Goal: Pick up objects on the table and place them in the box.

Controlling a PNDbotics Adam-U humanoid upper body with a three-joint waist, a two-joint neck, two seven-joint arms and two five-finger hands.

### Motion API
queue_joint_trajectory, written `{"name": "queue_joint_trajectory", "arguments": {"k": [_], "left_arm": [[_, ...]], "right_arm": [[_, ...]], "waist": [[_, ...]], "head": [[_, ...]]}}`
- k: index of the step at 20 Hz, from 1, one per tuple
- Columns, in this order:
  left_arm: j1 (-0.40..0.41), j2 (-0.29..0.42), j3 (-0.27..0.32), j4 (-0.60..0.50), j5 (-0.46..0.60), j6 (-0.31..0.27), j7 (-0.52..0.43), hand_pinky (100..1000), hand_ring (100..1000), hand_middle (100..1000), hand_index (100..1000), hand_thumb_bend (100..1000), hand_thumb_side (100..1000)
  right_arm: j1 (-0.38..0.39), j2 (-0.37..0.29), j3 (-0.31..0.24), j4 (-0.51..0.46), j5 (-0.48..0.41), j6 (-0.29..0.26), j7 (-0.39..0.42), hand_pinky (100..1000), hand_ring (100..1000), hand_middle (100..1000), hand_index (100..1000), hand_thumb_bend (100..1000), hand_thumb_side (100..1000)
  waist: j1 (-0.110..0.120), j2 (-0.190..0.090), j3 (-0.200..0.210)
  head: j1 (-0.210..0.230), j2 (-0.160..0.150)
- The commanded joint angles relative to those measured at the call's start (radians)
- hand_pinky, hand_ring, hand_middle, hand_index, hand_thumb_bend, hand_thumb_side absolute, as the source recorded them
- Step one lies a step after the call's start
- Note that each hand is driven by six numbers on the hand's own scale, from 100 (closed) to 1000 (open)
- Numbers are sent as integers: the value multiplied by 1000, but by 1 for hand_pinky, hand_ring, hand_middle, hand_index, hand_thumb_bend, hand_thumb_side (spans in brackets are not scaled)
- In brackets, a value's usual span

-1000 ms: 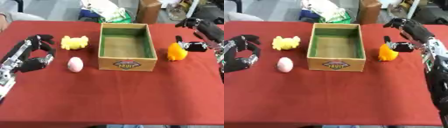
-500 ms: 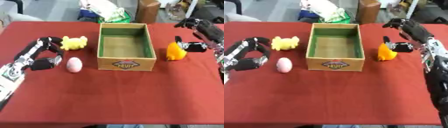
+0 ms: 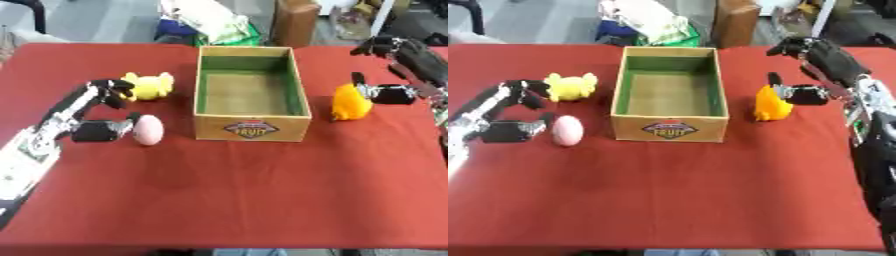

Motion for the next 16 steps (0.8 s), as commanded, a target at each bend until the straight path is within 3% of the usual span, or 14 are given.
{"name": "queue_joint_trajectory", "arguments": {"k": [1,8,13,16], "left_arm": [[-32,0,-7,46,-52,7,-25,722,684,724,853,393,244],[-76,-39,-15,146,-163,-22,-45,724,688,726,852,491,246],[-89,-42,-23,190,-243,-42,-74,734,698,722,846,481,259],[-92,-42,-18,204,-295,-53,-93,718,658,666,806,440,260]], "right_arm": [[-19,-9,-1,-21,-7,-2,3,589,676,673,799,100,322],[-18,-7,0,-21,-8,-2,3,590,677,673,799,100,322],[-18,-6,0,-19,-8,-2,1,590,678,674,799,100,322],[-17,-6,0,-19,-7,-2,1,590,677,673,799,100,322]], "waist": [[1,-18,-1],[-3,-19,-5],[-5,-19,-6],[-5,-19,-5]], "head": [[5,5],[7,5],[8,5],[8,5]]}}
